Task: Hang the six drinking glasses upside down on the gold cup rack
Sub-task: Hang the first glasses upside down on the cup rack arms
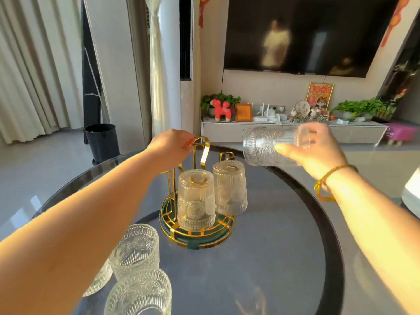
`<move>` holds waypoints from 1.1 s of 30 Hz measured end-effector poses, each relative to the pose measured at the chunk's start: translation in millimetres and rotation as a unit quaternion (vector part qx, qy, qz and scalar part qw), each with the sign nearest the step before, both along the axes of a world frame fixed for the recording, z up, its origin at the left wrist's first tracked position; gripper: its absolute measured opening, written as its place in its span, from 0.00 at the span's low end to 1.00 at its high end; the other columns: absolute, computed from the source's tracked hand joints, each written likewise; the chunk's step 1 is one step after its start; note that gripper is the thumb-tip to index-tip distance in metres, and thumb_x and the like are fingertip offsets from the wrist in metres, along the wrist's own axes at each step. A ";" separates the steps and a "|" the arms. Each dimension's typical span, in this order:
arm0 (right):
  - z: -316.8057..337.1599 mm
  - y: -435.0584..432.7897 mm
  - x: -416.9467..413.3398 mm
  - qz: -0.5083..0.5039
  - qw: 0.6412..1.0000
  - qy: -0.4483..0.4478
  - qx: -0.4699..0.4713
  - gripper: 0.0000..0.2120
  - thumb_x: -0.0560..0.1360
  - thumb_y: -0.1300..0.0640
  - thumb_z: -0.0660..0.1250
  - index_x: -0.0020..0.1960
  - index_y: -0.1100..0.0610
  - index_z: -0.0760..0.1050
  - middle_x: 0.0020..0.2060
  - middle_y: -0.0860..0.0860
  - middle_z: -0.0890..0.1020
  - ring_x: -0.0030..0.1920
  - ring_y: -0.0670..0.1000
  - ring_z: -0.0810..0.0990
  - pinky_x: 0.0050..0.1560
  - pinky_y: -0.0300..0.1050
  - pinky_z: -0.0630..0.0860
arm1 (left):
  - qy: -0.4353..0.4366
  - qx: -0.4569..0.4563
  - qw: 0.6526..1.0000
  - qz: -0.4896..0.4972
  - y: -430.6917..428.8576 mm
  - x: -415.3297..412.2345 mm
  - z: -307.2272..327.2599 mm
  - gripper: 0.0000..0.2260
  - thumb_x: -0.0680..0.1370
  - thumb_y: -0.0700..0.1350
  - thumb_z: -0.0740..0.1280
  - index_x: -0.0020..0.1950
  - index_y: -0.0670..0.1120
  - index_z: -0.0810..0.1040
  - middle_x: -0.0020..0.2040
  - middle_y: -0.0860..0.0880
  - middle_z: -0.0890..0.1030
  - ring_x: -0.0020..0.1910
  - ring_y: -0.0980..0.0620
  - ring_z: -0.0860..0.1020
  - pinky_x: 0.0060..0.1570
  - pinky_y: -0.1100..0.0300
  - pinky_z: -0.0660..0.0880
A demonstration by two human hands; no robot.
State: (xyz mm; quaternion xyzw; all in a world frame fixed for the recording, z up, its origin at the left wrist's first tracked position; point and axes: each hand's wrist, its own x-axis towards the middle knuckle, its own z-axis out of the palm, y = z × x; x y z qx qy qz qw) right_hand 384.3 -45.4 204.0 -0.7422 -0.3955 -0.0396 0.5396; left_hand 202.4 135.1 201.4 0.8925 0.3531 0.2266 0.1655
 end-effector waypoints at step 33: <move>-16.5 102.5 -13.9 0.089 0.927 -0.060 -0.359 0.32 0.63 0.46 0.72 0.62 0.59 0.68 0.64 0.56 0.72 0.61 0.56 0.71 0.59 0.48 0.70 | -0.073 -0.067 0.993 -0.062 7.3 -9.7 -8.1 0.14 0.76 0.44 0.60 0.62 0.50 0.72 0.58 0.49 0.78 0.49 0.56 0.72 0.49 0.62 0.67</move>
